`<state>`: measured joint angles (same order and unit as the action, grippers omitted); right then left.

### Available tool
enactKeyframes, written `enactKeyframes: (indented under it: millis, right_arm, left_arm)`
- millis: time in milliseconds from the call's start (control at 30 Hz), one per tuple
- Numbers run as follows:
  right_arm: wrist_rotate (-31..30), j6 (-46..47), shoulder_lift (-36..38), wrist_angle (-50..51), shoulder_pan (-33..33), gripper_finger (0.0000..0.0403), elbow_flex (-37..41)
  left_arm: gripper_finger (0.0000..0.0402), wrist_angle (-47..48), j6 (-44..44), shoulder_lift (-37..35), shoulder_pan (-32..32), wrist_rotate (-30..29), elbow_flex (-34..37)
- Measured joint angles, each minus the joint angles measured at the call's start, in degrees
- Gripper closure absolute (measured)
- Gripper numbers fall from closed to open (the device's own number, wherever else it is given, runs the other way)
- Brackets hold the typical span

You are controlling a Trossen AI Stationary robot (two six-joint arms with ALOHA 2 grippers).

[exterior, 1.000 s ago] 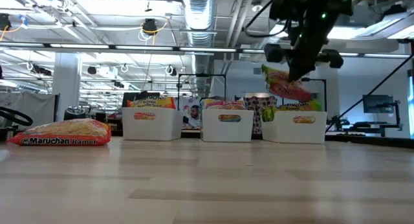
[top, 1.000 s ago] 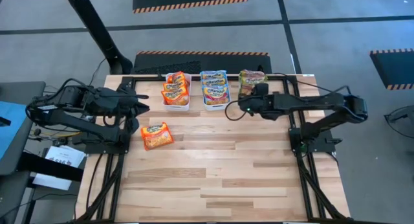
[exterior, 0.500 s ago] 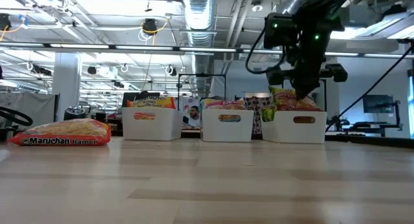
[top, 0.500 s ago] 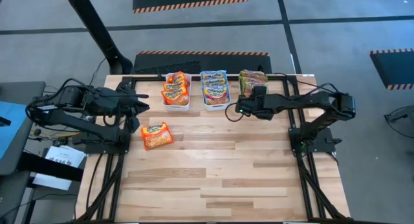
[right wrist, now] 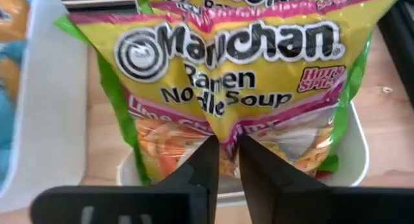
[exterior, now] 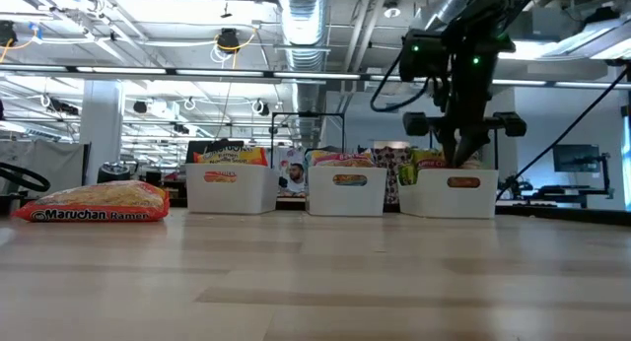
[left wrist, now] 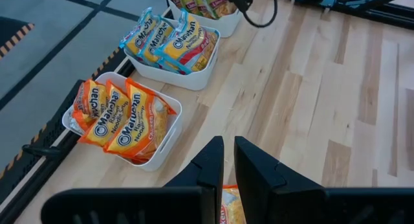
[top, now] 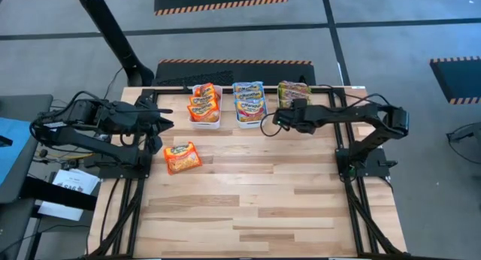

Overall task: Sort Maruchan noodles
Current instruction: Put the green noodle pack into the right white bin

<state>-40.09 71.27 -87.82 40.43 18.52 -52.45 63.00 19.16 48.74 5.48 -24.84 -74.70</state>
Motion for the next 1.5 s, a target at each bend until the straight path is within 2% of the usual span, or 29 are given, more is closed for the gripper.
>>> enactKeyframes:
  millis: [333, 500, 700, 833, 1033, 1333, 1500]
  right_arm:
    - [3.0, -2.6, 7.7, -0.1, 1.6, 0.0262, 0.0]
    - [7.7, -3.1, 13.8, -2.4, 1.5, 0.0238, 0.0]
    - [16.4, -16.2, 18.2, -10.8, 2.7, 0.0239, 0.0]
    - [21.8, -22.6, 17.8, -10.1, 6.4, 0.0251, 0.0]
    - [26.5, -23.2, 14.8, -7.5, 10.9, 0.0268, 0.0]
    - [28.4, -23.9, 10.6, -1.4, 13.7, 0.0276, 0.0]
    - [28.4, -24.0, 7.3, -1.3, 14.9, 0.0276, -0.1]
  left_arm:
    - [0.0377, 0.0, 0.1, 0.0, 0.0, 0.0, 0.0]
    - [0.0377, 0.0, -0.8, 0.0, 0.0, 0.0, 0.0]
    - [0.0377, 0.0, -2.3, 0.0, 0.0, -1.8, 0.0]
    - [0.0377, 0.0, -2.2, 0.0, 0.0, -6.6, 0.0]
    - [0.0377, 0.0, -1.2, 0.0, 0.0, -12.3, 0.0]
    - [0.0377, -1.3, 1.5, 0.0, 0.0, -12.6, 0.0]
    - [0.0377, -1.3, 1.6, 0.0, 0.0, -12.6, 0.0]
